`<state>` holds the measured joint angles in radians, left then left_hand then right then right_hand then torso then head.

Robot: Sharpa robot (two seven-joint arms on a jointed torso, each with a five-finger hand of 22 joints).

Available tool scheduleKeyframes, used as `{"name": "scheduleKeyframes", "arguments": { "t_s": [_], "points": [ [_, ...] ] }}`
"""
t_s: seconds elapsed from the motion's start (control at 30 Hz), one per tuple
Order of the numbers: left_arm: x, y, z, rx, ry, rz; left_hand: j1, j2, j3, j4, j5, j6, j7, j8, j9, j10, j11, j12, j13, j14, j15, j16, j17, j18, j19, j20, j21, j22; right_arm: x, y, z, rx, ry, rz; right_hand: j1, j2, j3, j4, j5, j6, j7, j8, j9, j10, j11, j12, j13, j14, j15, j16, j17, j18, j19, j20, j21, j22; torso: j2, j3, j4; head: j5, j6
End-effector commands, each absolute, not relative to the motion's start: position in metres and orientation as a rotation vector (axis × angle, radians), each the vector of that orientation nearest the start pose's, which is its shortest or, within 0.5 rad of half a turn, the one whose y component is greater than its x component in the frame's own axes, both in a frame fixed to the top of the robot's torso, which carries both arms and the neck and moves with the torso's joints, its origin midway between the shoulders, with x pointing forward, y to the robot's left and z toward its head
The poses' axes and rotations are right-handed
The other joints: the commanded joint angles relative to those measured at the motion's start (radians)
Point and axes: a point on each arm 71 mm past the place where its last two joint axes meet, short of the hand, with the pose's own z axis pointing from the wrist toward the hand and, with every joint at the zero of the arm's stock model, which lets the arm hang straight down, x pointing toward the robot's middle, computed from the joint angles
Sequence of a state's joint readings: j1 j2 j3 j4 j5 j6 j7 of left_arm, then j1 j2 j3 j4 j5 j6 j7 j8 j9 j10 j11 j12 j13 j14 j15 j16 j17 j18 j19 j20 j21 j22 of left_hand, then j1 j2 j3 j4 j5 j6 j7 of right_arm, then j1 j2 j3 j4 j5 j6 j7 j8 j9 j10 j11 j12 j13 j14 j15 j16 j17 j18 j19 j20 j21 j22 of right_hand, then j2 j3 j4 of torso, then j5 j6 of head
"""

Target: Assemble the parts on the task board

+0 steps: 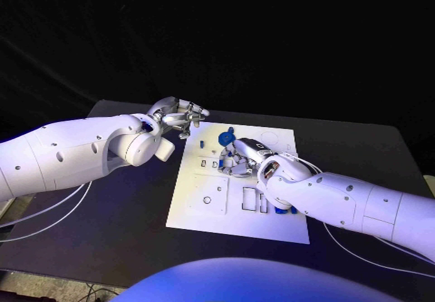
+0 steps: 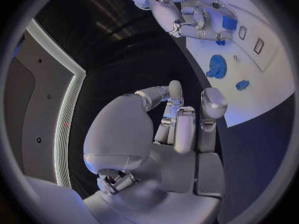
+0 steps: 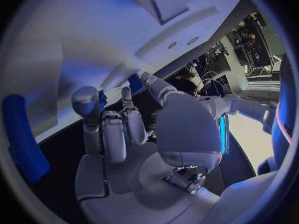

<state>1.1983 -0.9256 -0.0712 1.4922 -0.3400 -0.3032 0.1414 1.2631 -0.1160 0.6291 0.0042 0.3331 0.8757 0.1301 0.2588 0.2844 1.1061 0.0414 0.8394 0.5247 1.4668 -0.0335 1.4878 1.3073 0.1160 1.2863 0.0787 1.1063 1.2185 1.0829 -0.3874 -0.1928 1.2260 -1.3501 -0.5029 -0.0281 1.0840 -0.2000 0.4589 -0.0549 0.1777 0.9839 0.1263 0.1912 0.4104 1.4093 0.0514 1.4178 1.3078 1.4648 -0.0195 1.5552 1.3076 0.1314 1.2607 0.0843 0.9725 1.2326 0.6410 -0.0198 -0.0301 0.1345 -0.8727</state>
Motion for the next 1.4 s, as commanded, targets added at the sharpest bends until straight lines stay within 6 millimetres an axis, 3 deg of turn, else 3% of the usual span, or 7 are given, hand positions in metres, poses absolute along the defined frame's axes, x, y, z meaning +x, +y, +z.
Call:
{"name": "scheduleKeyframes", "arguments": {
  "t_s": [0.03, 0.33, 0.63, 0.8, 0.93, 1.1, 1.4],
  "points": [
    [0.487, 0.256, -0.202, -0.921, 1.694, -1.197, -0.011, 0.002, 0.0, -0.006, -0.004, 0.001, 0.002, -0.004, -0.001, -0.005, -0.001, -0.006, -0.001, 0.072, 0.006, 0.004, 0.13, -0.002, -0.001, 0.002, 0.005, 0.001, 0.462, -0.046, -0.287, -0.178, 1.691, 0.889, -0.001, -0.015, -0.015, 0.003, -0.003, -0.013, 0.002, -0.009, -0.002, -0.013, 0.0, -0.01, 0.031, 0.08, 0.008, -0.005, 0.177, 0.002, -0.011, 0.003, -0.012, -0.005, 0.0, 0.0001, 0.0, -0.001, 0.0],
    [0.487, 0.256, -0.203, -0.895, 1.722, -1.19, -0.066, -0.04, -0.059, 0.015, 0.031, -0.02, 0.007, -0.02, -0.009, -0.012, 0.004, -0.003, -0.001, 0.073, 0.011, 0.008, 0.135, -0.002, -0.002, 0.007, 0.002, 0.004, 0.453, -0.053, -0.271, -0.134, 1.603, 0.957, 0.029, 0.002, -0.197, 0.062, 0.013, -0.14, 0.042, -0.068, -0.043, -0.054, 0.037, -0.025, -0.005, 0.068, 0.042, -0.007, 0.153, 0.01, -0.038, 0.034, -0.061, -0.014, -0.005, -0.0001, -0.0025, -0.002, 0.0],
    [0.486, 0.254, -0.206, -0.813, 1.79, -1.134, -0.133, -0.06, -0.2, 0.111, -0.051, -0.063, 0.0, 0.025, 0.005, 0.007, 0.002, 0.012, 0.001, 0.074, 0.01, 0.012, 0.14, -0.003, 0.006, 0.008, 0.001, 0.012, 0.449, -0.076, -0.227, 0.019, 1.543, 1.096, 0.125, 0.062, -0.345, 0.116, 0.057, -0.169, 0.054, -0.056, -0.072, -0.088, 0.049, -0.04, -0.045, 0.052, 0.054, -0.013, 0.117, 0.02, -0.066, 0.046, -0.12, -0.029, -0.021, 0.0, -0.0159, 0.003, 0.0],
    [0.485, 0.251, -0.207, -0.703, 1.912, -1.046, -0.17, -0.047, -0.309, 0.257, -0.045, -0.029, -0.033, 0.196, 0.095, 0.039, -0.026, 0.045, 0.017, 0.075, -0.007, 0.01, 0.136, -0.001, 0.018, -0.013, 0.002, 0.02, 0.452, -0.096, -0.21, 0.172, 1.585, 1.185, 0.148, 0.083, -0.341, 0.124, 0.103, -0.131, 0.042, -0.017, -0.067, -0.126, 0.039, -0.066, -0.089, 0.033, 0.046, -0.022, 0.074, 0.03, -0.094, 0.043, -0.173, -0.051, -0.034, 0.002, -0.0253, 0.013, 0.0],
    [0.488, 0.247, -0.205, -0.568, 2.088, -0.882, -0.25, -0.008, -0.385, 0.289, -0.162, -0.056, -0.045, 0.297, 0.165, 0.079, -0.034, 0.093, 0.065, 0.074, -0.021, 0.003, 0.126, -0.005, 0.026, -0.019, 0.001, 0.025, 0.455, -0.119, -0.198, 0.316, 1.609, 1.232, 0.151, 0.091, -0.334, 0.129, 0.135, -0.132, 0.04, -0.009, -0.067, -0.127, 0.036, -0.068, -0.094, 0.032, 0.043, -0.023, 0.071, 0.03, -0.095, 0.041, -0.18, -0.052, -0.04, 0.0051, -0.0301, 0.026, 0.0],
    [0.491, 0.242, -0.202, -0.443, 2.271, -0.684, -0.249, 0.011, -0.429, 0.29, -0.219, -0.072, -0.052, 0.354, 0.206, 0.07, -0.04, 0.083, 0.05, 0.069, -0.026, -0.012, 0.101, -0.002, 0.02, -0.025, -0.021, 0.015, 0.458, -0.145, -0.185, 0.417, 1.609, 1.234, 0.157, 0.094, -0.327, 0.129, 0.139, -0.128, 0.039, -0.004, -0.066, -0.129, 0.035, -0.069, -0.097, 0.031, 0.042, -0.023, 0.071, 0.03, -0.096, 0.04, -0.185, -0.053, -0.049, 0.0095, -0.0377, 0.027, 0.0],
    [0.508, 0.221, -0.192, -0.299, 2.432, -0.435, -0.21, 0.047, -0.475, 0.291, -0.161, -0.102, -0.054, 0.408, 0.257, 0.044, -0.043, 0.055, 0.028, 0.065, -0.029, -0.026, 0.084, 0.0, 0.016, -0.03, -0.05, 0.005, 0.467, -0.185, -0.173, 0.5, 1.593, 1.162, 0.159, 0.095, -0.324, 0.129, 0.141, -0.122, 0.037, 0.002, -0.064, -0.129, 0.034, -0.07, -0.099, 0.032, 0.041, -0.023, 0.072, 0.03, -0.096, 0.039, -0.187, -0.054, -0.061, 0.0177, -0.038, 0.025, 0.0]
  ]
}}
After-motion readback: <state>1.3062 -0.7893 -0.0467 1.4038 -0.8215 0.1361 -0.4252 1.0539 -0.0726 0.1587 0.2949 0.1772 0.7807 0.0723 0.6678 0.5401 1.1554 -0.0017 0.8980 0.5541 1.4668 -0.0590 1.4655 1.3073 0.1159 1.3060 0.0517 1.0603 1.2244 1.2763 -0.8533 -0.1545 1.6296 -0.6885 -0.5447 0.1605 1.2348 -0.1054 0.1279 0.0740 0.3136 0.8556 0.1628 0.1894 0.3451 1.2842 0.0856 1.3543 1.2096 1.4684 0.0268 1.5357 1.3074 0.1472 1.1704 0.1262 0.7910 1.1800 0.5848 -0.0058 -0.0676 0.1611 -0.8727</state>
